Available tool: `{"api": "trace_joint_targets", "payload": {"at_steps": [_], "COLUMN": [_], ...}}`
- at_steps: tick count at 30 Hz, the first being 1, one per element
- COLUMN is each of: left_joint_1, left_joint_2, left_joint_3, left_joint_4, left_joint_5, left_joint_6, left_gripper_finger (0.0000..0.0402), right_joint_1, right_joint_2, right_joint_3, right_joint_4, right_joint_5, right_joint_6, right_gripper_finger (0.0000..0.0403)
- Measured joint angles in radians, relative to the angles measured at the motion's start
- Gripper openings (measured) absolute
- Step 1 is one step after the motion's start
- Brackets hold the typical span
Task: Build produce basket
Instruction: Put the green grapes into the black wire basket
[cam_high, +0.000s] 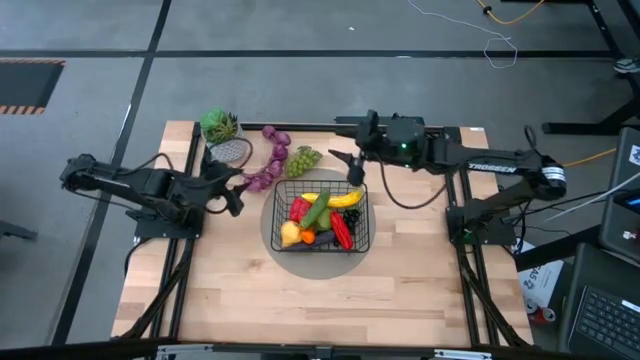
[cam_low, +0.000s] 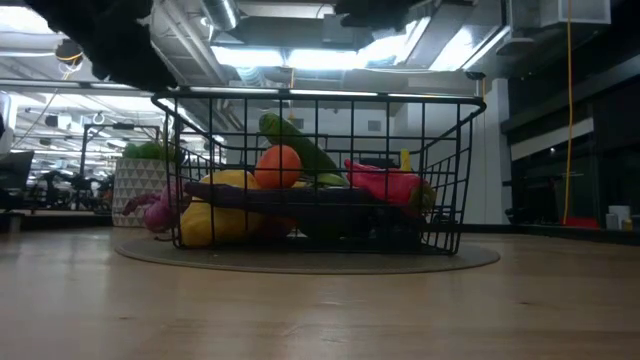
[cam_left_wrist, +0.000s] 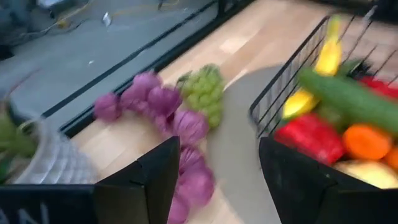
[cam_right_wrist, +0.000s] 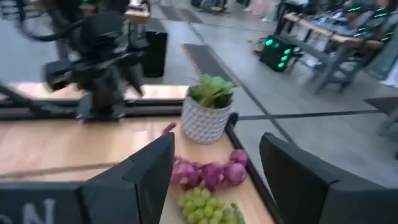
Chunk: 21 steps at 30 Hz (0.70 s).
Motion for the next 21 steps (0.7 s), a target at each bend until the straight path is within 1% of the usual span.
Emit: {"api": "trace_joint_targets", "payload": {"at_steps": [2,4,8,10,11,13,16,21], "left_joint_1": [0.000,0.000,0.000,0.000,0.000,0.005,0.024,0.054], "left_joint_2": [-0.059,-0.117,-0.230,-0.278,-0.302,-0.344,-0.397,-0.439], "left_joint_3": [-0.042,-0.090,-0.193,-0.236,-0.255,-0.284,-0.317,-0.346], "left_joint_4": [0.056,0.142,0.380,0.481,0.501,0.509,0.505,0.505], "left_joint_5": [0.022,0.073,0.236,0.320,0.343,0.347,0.347,0.351], "left_joint_6": [0.050,0.130,0.331,0.398,0.413,0.415,0.401,0.384], "left_gripper_finger": [0.0214,0.0214,0.0214,0.0214,0.0214,0.0214,0.0214,0.0214], "right_joint_1": [-0.012,-0.033,-0.096,-0.128,-0.145,-0.180,-0.228,-0.286], "right_joint_2": [0.029,0.058,0.116,0.147,0.162,0.195,0.260,0.403], "right_joint_3": [0.000,0.000,0.017,0.040,0.054,0.093,0.183,0.363], "right_joint_4": [0.047,0.063,0.066,0.057,0.053,0.031,-0.021,-0.132], "right_joint_5": [0.019,0.042,0.065,0.062,0.051,0.000,-0.120,-0.291], "right_joint_6": [0.003,0.027,0.058,0.072,0.074,0.076,0.077,0.070], "right_gripper_finger": [0.0237,0.0237,0.0237,0.0237,0.0237,0.0237,0.0237,0.0237]}}
